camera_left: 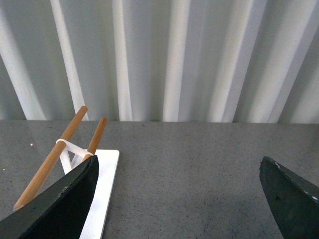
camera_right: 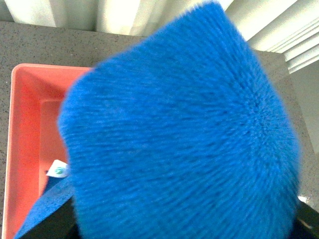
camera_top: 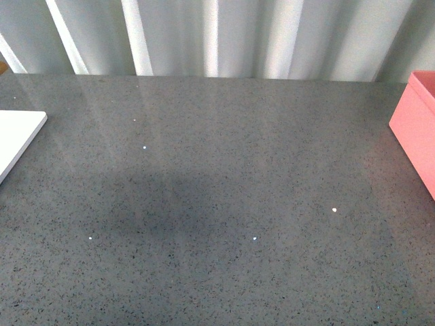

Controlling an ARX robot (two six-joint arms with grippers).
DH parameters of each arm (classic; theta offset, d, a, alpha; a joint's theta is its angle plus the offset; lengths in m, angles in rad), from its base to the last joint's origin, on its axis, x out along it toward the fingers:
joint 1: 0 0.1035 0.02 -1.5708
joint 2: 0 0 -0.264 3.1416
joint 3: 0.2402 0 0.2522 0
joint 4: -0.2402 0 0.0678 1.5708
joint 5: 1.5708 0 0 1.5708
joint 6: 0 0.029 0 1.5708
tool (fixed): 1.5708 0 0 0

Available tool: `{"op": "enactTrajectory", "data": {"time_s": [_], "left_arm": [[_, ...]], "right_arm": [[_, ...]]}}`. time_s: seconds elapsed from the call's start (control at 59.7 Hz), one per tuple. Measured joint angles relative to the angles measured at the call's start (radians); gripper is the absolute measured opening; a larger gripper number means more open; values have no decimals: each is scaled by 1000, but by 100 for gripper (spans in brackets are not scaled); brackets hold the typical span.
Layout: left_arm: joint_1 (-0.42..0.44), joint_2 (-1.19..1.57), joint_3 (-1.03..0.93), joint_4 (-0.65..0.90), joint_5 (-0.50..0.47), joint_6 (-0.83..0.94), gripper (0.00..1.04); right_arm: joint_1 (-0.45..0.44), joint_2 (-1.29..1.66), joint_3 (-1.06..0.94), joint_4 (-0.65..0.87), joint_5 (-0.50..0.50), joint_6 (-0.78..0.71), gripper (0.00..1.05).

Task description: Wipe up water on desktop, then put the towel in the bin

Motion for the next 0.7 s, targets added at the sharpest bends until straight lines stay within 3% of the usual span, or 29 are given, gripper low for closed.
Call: {"op": "enactTrajectory", "data": {"time_s": [0.151,0.703], "left_arm": [[0,0,0,0,0,0,98],[0,0,0,0,0,0,98]], "right_arm": [[0,0,0,0,0,0,99],[0,0,0,0,0,0,98]]}}
